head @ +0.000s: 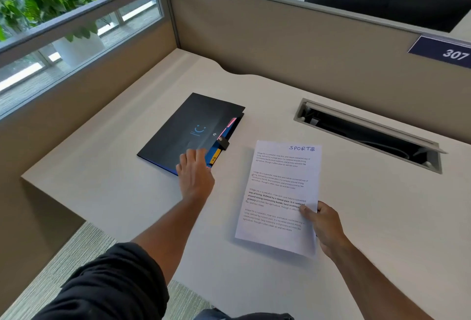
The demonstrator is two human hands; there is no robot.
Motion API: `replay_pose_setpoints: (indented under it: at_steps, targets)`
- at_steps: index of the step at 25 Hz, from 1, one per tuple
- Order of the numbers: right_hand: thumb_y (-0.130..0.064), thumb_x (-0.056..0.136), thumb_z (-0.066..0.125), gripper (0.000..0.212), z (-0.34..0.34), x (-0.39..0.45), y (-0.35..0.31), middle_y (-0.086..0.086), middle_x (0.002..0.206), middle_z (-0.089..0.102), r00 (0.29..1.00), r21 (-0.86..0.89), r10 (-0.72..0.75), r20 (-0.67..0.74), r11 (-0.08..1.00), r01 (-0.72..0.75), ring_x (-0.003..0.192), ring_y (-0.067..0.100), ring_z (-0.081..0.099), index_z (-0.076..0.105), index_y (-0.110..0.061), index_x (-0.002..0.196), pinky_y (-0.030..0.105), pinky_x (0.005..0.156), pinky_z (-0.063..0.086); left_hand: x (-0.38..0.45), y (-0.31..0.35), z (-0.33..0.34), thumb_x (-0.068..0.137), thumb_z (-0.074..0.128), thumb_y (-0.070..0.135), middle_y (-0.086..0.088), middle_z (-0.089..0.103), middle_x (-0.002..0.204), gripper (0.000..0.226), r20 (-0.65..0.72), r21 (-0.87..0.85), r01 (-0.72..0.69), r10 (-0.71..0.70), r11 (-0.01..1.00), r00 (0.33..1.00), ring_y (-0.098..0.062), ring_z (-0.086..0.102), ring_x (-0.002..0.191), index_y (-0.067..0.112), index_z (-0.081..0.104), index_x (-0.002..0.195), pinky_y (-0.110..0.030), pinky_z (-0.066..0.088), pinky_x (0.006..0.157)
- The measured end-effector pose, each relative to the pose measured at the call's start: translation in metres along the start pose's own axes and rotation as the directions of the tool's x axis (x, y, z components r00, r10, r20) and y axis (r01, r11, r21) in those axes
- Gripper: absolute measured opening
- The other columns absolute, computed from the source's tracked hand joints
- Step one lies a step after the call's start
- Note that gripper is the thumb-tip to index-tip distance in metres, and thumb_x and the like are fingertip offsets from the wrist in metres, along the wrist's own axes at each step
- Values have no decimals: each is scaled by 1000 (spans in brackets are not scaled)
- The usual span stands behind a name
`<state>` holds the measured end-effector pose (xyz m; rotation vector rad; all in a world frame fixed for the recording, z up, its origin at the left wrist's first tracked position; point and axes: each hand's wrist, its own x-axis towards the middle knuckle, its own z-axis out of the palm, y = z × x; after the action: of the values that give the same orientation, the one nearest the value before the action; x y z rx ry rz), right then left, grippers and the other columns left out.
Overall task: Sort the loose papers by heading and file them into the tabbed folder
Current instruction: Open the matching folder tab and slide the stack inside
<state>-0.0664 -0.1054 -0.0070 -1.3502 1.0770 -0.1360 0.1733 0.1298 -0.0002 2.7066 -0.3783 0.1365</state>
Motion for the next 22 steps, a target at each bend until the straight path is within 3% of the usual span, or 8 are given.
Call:
replay_pose_setpoints:
  at_steps: [3, 6, 14, 22]
  targets:
    - [-10, 94, 71, 11, 5, 1, 0, 1, 101, 80, 1000, 6, 9, -7, 1000, -9, 93, 26, 76, 74, -11, 104, 44, 85, 61, 10, -15, 3, 76, 82, 17, -9, 46, 132, 76, 54, 93, 42, -47, 995, 997, -30, 41, 121, 17, 42, 141, -43, 40, 98]
    - [-8, 94, 70, 11, 9, 0, -1, 1, 100, 80, 1000, 18, 11, -9, 1000, -11, 92, 25, 75, 74, -11, 104, 40, 81, 59, 16, -23, 3, 76, 81, 21, -11, 41, 139, 83, 139, 135, 31, -49, 990, 989, -32, 38, 127, 17, 37, 146, -45, 39, 102]
    - [-7, 94, 70, 11, 18, 1, -5, 1, 100, 80, 1000, 39, 12, -5, 999, -12, 91, 24, 75, 74, -10, 104, 36, 77, 58, 21, -27, -3, 83, 71, 22, -11, 46, 139, 63, 188, 160, -52, 22, 986, 982, -32, 42, 125, 15, 44, 139, -44, 42, 100]
    - [-6, 94, 70, 12, 24, 1, -7, 3, 102, 80, 1000, 54, 24, 8, 998, -25, 92, 25, 76, 74, -9, 105, 37, 79, 59, 28, -27, -5, 86, 66, 12, -11, 56, 121, 42, 195, 223, -158, 115, 962, 974, -28, 52, 105, 9, 54, 127, -37, 49, 79]
